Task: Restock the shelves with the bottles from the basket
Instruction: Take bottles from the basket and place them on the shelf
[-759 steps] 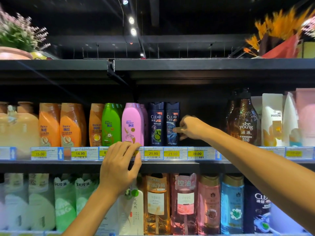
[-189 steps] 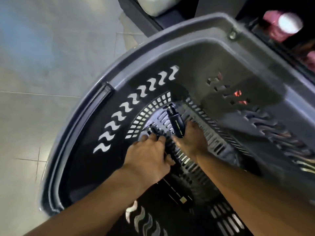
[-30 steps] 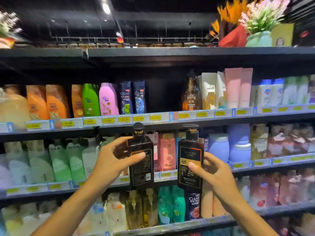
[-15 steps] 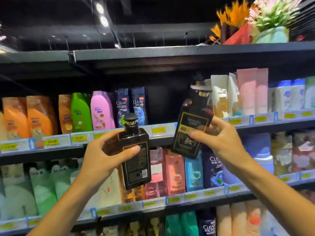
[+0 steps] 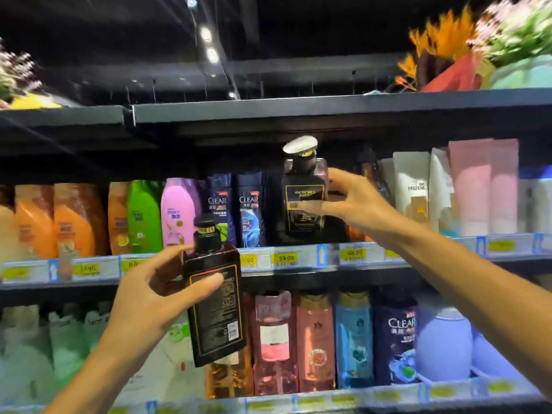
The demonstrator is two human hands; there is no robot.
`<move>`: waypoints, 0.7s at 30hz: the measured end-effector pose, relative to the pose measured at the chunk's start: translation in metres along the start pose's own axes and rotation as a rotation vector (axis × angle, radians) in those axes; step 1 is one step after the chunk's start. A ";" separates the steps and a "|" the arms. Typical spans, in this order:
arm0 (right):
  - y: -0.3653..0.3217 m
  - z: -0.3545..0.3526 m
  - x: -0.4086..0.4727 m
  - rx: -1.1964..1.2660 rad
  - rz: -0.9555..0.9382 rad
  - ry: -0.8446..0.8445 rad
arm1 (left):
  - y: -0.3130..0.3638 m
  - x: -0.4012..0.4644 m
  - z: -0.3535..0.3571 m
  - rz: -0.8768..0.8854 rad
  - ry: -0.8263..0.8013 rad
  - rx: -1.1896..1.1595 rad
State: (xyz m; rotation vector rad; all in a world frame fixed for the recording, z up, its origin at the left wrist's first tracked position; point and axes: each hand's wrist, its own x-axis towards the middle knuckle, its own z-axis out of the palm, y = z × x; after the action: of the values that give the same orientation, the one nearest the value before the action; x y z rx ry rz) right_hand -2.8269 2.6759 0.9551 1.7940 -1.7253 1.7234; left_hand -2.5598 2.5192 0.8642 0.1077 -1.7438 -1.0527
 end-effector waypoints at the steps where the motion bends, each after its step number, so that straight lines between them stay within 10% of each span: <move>1: 0.006 0.002 0.005 -0.023 0.028 -0.025 | -0.001 0.000 0.000 -0.004 0.002 -0.001; 21: 0.064 0.017 0.069 -0.193 0.465 -0.373 | -0.012 -0.003 0.024 -0.045 0.006 0.025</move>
State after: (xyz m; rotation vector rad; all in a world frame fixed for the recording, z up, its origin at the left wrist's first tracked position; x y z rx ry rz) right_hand -2.8836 2.5997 0.9631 1.8151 -2.5319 1.3362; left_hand -2.5824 2.5273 0.8525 0.1666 -1.7562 -1.0617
